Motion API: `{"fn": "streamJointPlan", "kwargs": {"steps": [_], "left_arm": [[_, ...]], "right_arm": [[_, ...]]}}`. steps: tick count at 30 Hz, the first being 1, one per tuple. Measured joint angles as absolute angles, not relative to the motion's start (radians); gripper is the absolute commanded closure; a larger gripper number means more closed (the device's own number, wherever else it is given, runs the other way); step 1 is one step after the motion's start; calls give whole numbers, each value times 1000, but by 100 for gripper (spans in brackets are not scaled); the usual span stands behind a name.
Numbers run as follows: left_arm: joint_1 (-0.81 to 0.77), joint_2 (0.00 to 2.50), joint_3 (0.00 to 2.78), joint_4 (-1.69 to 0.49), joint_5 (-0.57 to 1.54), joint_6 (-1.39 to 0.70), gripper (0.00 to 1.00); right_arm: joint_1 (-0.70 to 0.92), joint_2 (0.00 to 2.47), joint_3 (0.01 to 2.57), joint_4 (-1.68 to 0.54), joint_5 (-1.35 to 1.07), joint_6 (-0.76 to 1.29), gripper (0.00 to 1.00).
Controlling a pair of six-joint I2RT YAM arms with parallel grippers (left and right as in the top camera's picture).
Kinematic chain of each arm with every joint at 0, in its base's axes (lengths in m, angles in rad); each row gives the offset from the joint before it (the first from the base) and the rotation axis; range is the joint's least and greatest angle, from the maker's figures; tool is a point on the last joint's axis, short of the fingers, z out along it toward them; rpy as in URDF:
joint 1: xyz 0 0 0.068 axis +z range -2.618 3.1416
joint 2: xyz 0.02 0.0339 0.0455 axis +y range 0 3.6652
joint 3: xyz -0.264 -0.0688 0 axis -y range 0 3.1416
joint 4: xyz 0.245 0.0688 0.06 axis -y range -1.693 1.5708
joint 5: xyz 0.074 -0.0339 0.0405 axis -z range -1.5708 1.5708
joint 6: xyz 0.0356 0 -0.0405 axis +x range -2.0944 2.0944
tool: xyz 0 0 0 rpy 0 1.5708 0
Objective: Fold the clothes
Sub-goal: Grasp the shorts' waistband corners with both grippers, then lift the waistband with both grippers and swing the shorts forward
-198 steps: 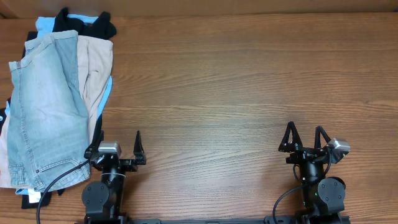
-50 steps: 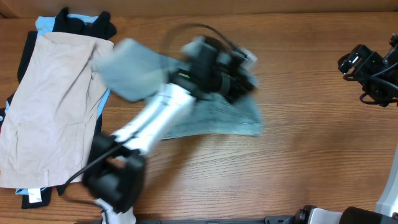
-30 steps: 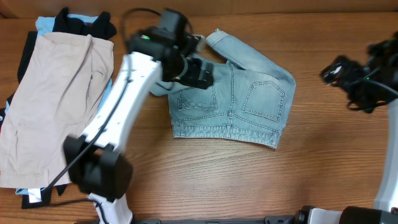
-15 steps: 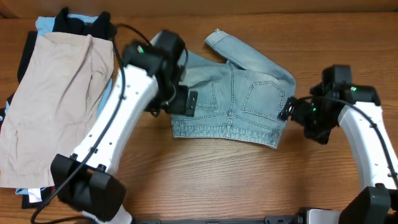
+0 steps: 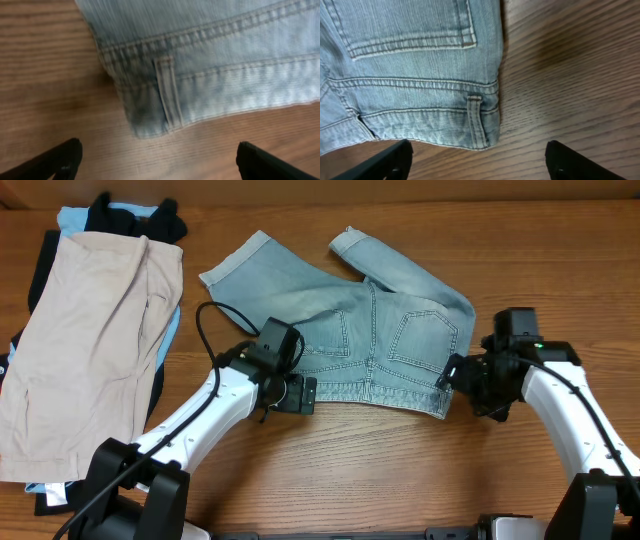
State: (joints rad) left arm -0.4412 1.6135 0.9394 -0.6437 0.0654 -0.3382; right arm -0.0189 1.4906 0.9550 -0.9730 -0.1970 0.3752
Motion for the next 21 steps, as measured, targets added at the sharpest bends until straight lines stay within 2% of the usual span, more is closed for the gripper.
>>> {"fn": "streamJointPlan", "kwargs": {"steps": [5, 12, 17, 21], "left_arm": [[-416, 1614, 862, -488, 35, -338, 0], [-403, 1625, 825, -366, 14, -314, 0], [-403, 1670, 825, -331, 13, -310, 0], [-403, 1684, 830, -321, -1, -299, 1]], "right_arm": [[35, 1489, 953, -954, -154, 421, 23], [62, 1489, 939, -913, -119, 469, 26], [62, 1489, 858, -862, -115, 511, 38], [62, 1489, 814, -841, -115, 533, 38]]}}
